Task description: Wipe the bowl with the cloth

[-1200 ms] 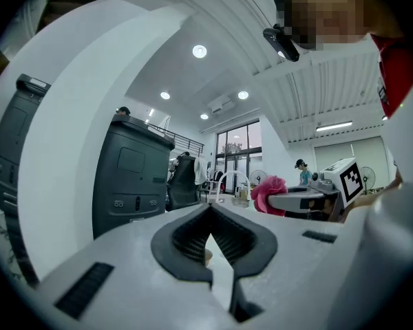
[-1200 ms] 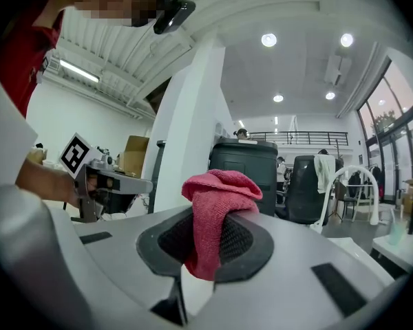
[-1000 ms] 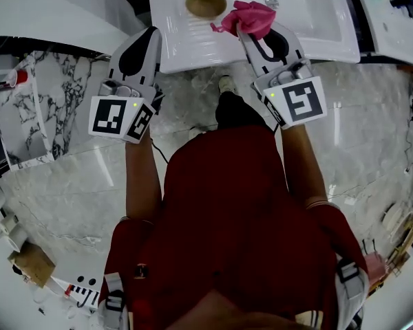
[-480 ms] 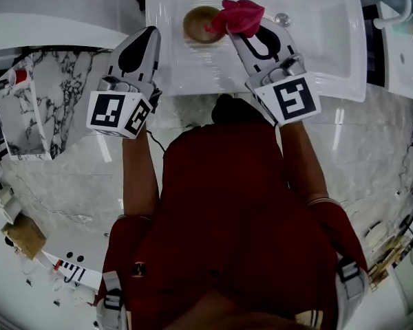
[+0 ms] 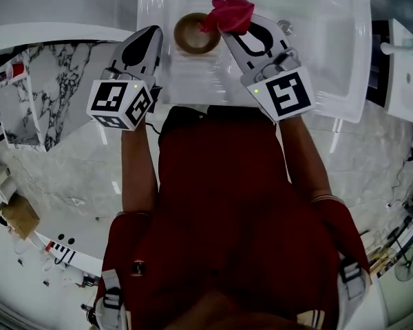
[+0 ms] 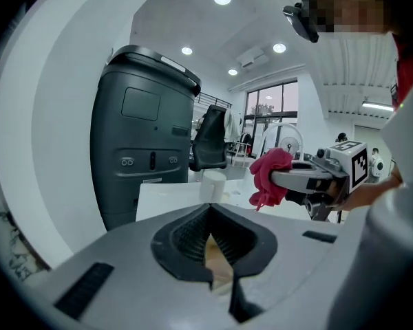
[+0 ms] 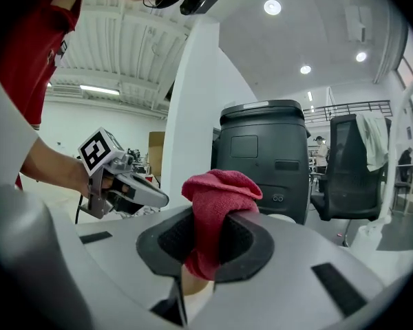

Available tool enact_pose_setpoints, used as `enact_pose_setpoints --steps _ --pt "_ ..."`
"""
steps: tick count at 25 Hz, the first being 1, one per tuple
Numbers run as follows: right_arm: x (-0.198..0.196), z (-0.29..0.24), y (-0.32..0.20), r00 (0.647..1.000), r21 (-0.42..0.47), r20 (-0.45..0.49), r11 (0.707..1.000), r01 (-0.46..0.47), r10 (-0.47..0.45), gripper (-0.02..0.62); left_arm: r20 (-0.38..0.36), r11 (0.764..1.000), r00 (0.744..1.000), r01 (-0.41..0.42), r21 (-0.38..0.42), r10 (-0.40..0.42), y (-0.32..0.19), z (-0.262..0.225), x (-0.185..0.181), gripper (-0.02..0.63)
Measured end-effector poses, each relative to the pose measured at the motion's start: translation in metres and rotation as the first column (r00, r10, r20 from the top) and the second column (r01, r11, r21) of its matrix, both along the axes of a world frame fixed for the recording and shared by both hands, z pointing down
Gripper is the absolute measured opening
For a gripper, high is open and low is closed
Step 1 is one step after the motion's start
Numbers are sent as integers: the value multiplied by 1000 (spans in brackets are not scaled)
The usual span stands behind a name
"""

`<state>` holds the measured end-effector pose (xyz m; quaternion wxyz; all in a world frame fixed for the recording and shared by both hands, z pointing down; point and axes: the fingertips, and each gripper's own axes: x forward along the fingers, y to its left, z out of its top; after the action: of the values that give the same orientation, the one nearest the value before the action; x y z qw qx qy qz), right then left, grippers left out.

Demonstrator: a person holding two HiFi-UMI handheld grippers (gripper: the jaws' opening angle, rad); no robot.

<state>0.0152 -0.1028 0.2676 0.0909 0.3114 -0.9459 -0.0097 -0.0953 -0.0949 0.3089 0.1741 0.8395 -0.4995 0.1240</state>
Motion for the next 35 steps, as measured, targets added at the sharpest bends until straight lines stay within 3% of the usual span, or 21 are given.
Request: enact_pose_setpoints --steps 13,22,25,35 --pt "-17 18 -4 995 -6 -74 998 59 -60 49 -10 983 999 49 -177 -51 2 38 -9 8" --pt "-30 30 1 990 -15 -135 999 35 -37 51 -56 963 998 11 -271 -27 1 53 -11 11" --pt "-36 35 2 981 0 -190 999 45 -44 51 -67 952 998 -6 -307 -16 3 62 -9 27" --pt "-50 59 5 965 -10 -247 996 83 -83 51 -101 903 994 -16 -430 -31 1 88 -3 90"
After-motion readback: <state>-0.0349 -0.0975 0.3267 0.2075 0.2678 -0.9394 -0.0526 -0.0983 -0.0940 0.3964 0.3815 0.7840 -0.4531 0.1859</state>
